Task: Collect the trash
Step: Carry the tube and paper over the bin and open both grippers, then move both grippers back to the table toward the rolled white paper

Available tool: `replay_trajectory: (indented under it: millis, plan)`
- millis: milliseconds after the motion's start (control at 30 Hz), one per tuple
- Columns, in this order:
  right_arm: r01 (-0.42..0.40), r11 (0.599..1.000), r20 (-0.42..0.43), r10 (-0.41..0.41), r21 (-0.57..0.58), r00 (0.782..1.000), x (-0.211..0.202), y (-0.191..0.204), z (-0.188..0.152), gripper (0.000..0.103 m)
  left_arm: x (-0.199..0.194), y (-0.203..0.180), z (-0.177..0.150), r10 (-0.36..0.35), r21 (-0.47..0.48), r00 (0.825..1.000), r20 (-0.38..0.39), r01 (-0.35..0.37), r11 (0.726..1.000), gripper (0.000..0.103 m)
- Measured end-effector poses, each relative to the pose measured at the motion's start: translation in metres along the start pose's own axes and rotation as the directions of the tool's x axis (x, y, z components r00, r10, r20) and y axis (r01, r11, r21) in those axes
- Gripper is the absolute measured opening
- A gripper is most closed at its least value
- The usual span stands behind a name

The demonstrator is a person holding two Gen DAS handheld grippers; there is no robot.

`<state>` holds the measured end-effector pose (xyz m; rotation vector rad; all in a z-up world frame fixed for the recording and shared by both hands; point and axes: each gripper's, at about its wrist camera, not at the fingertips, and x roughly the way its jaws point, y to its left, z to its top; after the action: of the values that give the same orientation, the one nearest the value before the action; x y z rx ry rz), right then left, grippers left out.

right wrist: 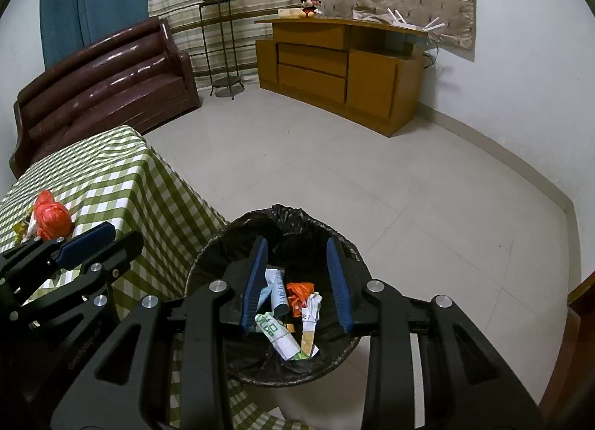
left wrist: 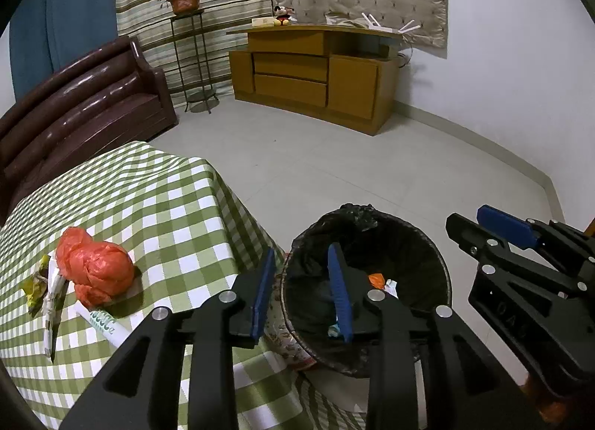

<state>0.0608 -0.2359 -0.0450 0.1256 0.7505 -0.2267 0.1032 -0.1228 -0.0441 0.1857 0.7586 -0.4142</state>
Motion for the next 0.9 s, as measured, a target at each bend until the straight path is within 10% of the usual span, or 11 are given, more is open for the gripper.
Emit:
replay_trajectory:
  millis: [900]
  plan:
    - [-0.138,0.986,-0.016,0.137,-0.098,0.99,-0.013,0.069,-0.001,0.041,-0.053,0.095,-0.03,0.147,-0.14,0.989,-0.01,-0.147,0.979,0.043]
